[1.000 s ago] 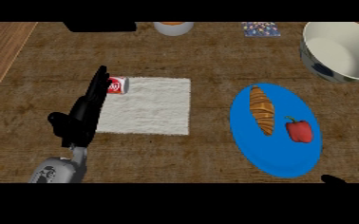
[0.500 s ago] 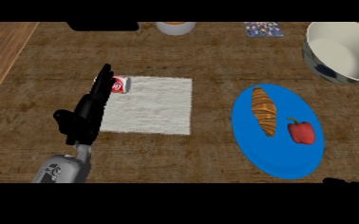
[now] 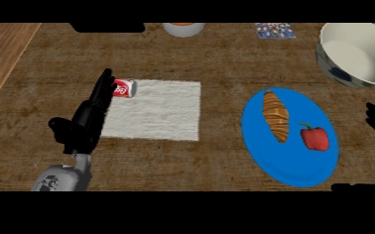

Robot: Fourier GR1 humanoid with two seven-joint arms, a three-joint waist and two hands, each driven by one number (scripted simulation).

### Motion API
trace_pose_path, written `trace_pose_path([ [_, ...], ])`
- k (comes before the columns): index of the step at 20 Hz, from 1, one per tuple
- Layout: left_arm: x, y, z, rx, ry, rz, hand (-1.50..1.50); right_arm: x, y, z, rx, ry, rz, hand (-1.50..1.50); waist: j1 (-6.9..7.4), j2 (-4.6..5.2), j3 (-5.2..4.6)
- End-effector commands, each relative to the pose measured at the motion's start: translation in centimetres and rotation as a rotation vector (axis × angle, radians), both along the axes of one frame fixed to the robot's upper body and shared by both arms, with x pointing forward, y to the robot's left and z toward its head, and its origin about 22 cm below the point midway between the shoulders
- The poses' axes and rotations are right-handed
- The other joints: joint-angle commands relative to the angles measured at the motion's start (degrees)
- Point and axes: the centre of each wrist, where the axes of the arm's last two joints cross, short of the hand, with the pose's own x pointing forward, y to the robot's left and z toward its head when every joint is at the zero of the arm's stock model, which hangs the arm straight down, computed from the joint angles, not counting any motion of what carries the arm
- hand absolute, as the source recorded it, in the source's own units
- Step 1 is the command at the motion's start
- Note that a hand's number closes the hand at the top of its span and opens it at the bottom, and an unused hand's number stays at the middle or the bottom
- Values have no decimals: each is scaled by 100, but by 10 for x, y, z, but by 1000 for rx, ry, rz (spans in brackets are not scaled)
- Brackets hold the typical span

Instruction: Pick the bell pepper from the plate and place it in the bowl

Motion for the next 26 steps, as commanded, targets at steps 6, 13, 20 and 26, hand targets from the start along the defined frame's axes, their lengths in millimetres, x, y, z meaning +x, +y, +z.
trace_pose_path([
  [6, -4, 6, 6, -12, 2, -6, 0, -13, -17, -19, 115, -53, 37, -150, -22, -6, 1],
  [13, 5, 3, 9, 8, 1, 2, 0, -10, -14, -14, 178, -54, 65, -150, -20, -3, 0],
  [20, 3, -17, 8, -1, -1, -5, 0, -19, 15, -32, 245, -31, 55, -150, -25, -5, 0],
  [26, 9, -8, -5, -5, 2, -2, 0, 22, 13, -68, 261, -7, 43, -150, 0, 3, 1],
])
